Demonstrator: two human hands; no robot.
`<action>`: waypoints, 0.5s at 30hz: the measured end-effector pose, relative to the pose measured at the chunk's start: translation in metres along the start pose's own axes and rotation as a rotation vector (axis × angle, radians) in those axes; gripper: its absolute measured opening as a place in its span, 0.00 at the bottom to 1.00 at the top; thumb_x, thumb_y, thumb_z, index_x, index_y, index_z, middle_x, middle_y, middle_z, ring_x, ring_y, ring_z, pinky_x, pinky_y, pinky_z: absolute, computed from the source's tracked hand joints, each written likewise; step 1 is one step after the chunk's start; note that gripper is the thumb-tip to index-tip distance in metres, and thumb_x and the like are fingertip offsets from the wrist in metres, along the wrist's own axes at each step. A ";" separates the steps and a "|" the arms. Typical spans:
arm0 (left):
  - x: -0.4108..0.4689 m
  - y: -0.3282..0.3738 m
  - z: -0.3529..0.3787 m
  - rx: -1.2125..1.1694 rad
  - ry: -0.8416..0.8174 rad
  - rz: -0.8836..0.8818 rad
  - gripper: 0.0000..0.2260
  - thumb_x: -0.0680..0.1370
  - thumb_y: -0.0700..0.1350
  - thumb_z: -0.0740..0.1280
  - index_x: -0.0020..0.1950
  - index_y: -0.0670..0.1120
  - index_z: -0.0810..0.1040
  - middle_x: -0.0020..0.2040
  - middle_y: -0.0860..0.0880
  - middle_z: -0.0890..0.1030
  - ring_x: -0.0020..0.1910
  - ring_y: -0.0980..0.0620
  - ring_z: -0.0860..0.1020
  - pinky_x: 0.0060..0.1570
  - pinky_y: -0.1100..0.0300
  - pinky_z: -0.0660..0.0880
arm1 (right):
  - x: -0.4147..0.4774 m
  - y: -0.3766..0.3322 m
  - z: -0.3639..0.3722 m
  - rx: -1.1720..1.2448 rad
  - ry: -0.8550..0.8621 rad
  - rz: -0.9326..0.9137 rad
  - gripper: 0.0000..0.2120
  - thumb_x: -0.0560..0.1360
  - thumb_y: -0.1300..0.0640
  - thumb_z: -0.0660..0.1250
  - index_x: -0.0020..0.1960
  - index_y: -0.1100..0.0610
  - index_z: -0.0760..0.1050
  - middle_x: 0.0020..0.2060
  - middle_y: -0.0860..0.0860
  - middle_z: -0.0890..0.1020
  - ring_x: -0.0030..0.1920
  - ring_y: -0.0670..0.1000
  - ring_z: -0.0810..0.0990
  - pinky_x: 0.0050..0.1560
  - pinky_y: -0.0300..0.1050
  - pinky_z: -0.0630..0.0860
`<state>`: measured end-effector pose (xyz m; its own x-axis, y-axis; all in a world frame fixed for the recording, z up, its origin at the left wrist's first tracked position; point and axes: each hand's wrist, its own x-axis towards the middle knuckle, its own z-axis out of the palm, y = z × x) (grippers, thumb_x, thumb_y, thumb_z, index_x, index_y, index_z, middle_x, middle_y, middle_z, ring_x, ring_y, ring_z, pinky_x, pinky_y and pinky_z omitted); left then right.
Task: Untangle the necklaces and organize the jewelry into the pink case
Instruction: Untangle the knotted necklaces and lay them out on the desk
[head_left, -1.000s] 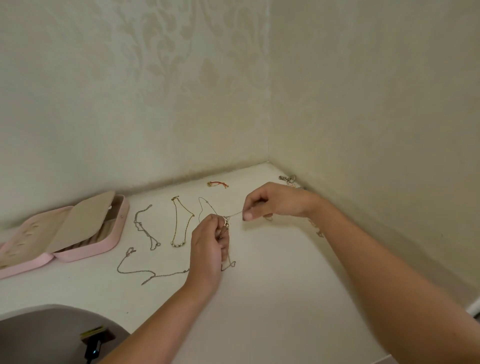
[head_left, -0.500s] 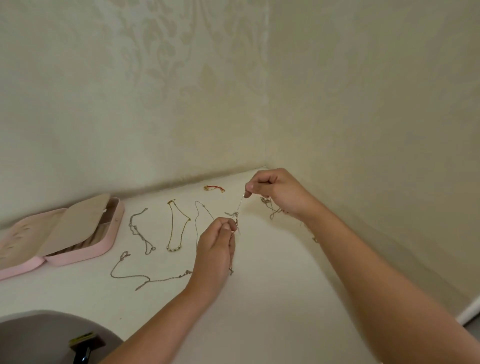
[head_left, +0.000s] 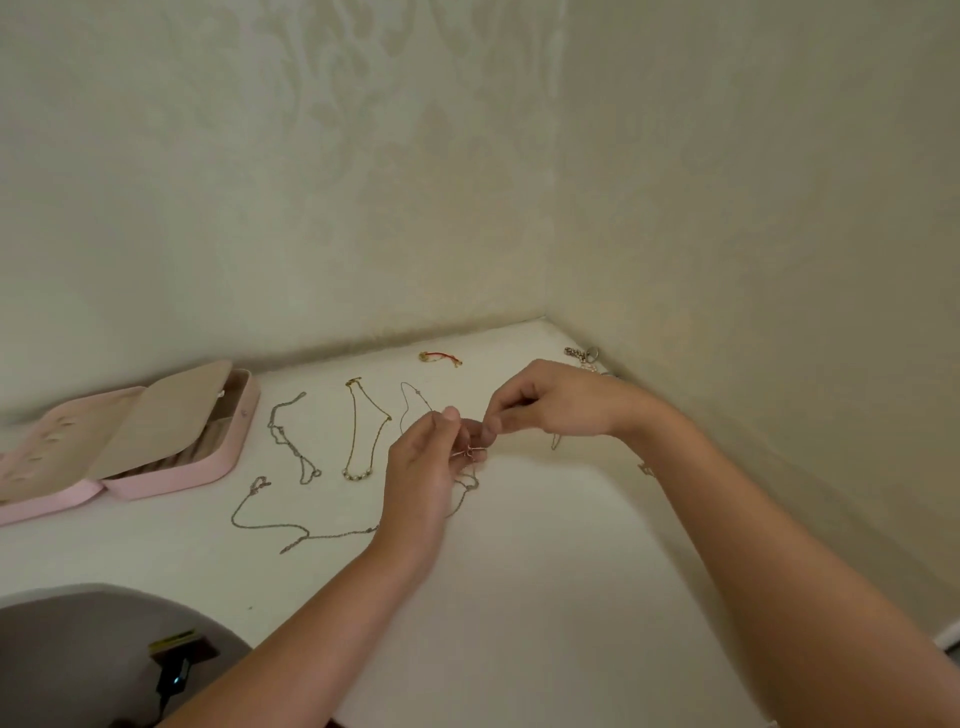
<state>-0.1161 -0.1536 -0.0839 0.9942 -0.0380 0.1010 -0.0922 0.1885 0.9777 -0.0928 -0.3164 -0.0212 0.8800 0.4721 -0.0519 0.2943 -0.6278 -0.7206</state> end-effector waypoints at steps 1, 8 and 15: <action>0.001 0.001 0.000 -0.071 -0.013 -0.034 0.14 0.82 0.45 0.59 0.40 0.40 0.74 0.39 0.47 0.83 0.40 0.51 0.81 0.44 0.59 0.77 | -0.002 0.000 -0.002 0.042 0.014 -0.001 0.10 0.76 0.63 0.64 0.43 0.56 0.83 0.38 0.53 0.81 0.37 0.51 0.72 0.41 0.41 0.69; 0.004 -0.002 -0.002 -0.188 0.032 -0.078 0.11 0.81 0.43 0.62 0.46 0.40 0.82 0.44 0.48 0.84 0.50 0.51 0.82 0.55 0.60 0.77 | -0.006 0.001 -0.005 0.025 0.051 0.093 0.08 0.74 0.55 0.70 0.38 0.56 0.80 0.26 0.40 0.73 0.29 0.40 0.69 0.34 0.33 0.64; 0.002 0.001 -0.003 -0.199 0.012 -0.075 0.09 0.79 0.42 0.65 0.52 0.37 0.82 0.50 0.41 0.84 0.52 0.50 0.83 0.50 0.65 0.78 | 0.005 0.003 0.009 0.015 0.316 0.040 0.08 0.66 0.52 0.79 0.38 0.53 0.82 0.25 0.43 0.71 0.25 0.42 0.66 0.27 0.31 0.60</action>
<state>-0.1136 -0.1509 -0.0834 0.9985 -0.0478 0.0261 -0.0062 0.3754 0.9268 -0.0913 -0.3104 -0.0299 0.9637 0.2303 0.1351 0.2536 -0.6317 -0.7326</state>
